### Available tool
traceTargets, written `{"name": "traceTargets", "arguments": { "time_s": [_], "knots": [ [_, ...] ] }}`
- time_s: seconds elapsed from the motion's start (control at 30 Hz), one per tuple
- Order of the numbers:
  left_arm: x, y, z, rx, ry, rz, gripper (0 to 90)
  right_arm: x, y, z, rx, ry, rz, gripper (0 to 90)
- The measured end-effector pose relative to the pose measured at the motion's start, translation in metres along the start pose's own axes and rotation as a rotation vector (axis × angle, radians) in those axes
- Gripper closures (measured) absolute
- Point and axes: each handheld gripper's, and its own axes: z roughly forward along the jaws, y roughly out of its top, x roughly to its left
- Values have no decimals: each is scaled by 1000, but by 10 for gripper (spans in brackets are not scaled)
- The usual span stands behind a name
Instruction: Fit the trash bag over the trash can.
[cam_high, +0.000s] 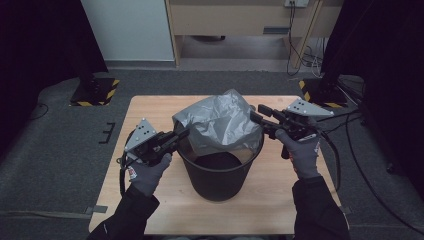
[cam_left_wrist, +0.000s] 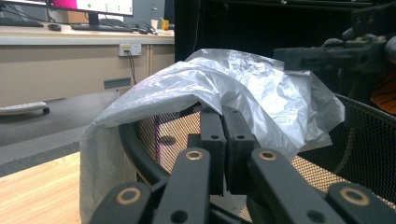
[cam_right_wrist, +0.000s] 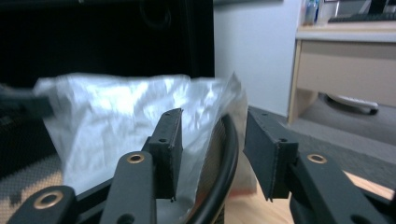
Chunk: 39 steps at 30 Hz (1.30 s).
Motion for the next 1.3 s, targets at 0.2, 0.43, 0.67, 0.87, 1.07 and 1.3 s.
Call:
{"name": "traceTargets", "arguments": {
  "time_s": [0.2,0.43,0.67,0.87,1.07,1.3],
  "knots": [
    [4,2,-2,-20,-13,-25,843,3,-3,1,18,-2,-42,790],
    [20,21,-10,-124,43,-91,642,8,-6,-2,47,39,-75,900],
    [33,21,-7,-137,73,-127,569,12,-8,-6,58,68,-92,900],
    [47,18,9,-112,68,-150,537,14,-8,-8,61,66,-94,900],
    [58,5,29,-72,23,-236,605,15,-10,-13,46,67,-86,893],
    [58,2,30,-43,4,-264,744,16,-8,-14,26,71,-72,836]
  ]
}}
